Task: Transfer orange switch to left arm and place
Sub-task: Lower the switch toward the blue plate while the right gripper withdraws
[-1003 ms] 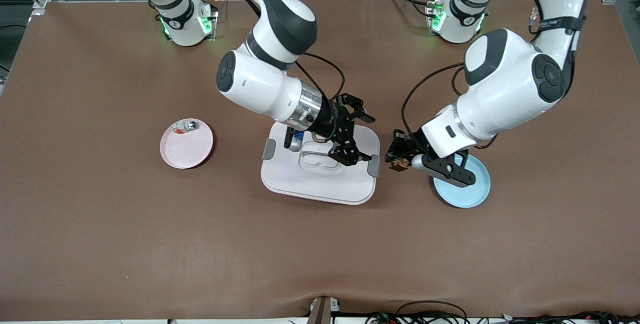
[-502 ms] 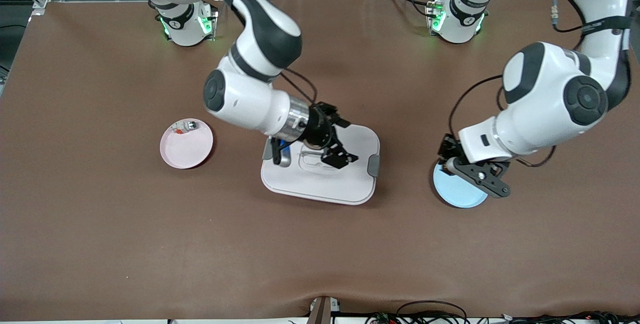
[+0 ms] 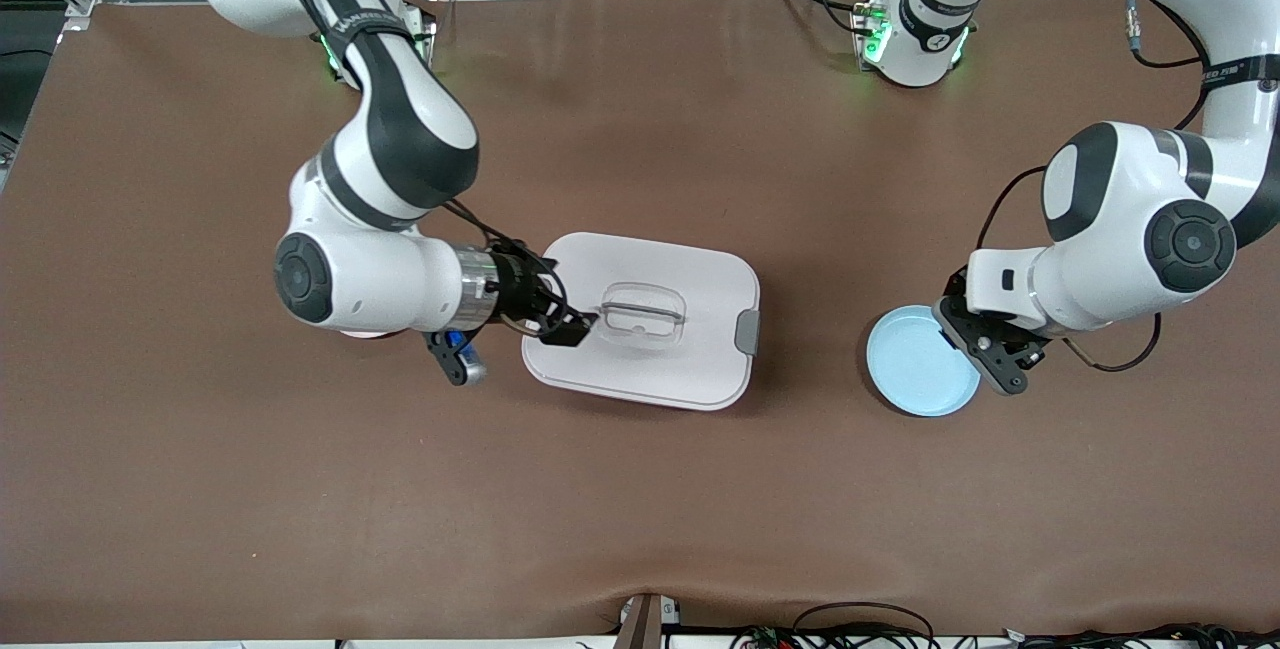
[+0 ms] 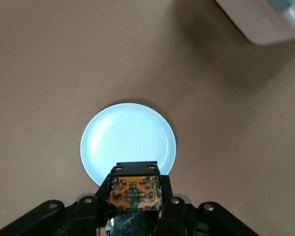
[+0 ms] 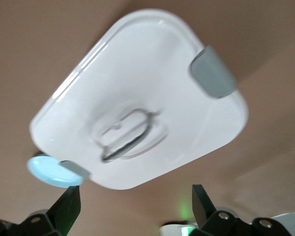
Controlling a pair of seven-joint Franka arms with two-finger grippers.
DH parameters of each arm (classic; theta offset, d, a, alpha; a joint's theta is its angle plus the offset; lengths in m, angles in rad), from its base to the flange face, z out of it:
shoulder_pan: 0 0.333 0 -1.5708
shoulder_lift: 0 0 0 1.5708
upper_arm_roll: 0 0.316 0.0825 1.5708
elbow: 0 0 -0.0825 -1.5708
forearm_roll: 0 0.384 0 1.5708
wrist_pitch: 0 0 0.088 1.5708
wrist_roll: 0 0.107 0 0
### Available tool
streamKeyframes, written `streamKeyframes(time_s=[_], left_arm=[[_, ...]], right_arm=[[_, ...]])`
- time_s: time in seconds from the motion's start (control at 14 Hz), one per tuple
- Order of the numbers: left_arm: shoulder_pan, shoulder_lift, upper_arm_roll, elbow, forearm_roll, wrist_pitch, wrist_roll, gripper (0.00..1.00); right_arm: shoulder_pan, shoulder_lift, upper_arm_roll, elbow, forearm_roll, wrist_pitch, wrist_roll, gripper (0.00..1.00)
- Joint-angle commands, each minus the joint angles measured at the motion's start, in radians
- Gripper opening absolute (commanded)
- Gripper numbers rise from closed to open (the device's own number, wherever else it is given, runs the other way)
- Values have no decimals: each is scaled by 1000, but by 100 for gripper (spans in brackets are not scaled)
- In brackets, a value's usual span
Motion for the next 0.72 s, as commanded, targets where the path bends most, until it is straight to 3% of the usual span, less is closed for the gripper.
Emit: streamKeyframes(time_s=[0.0,0.21,0.64], left_arm=[[42,-49,-11,-110,22,79,165,0],[88,-57,-13,-202,22,185,323,0],[108,-14,-13,-277,22,326,441,0]], right_arm=[[-51,-40,15,-4,-103,-136,-135,100],[-65,-53,13,-4,-255,-296,-336,100],[-115,-113,15,-7,-504,-491,-690,100]])
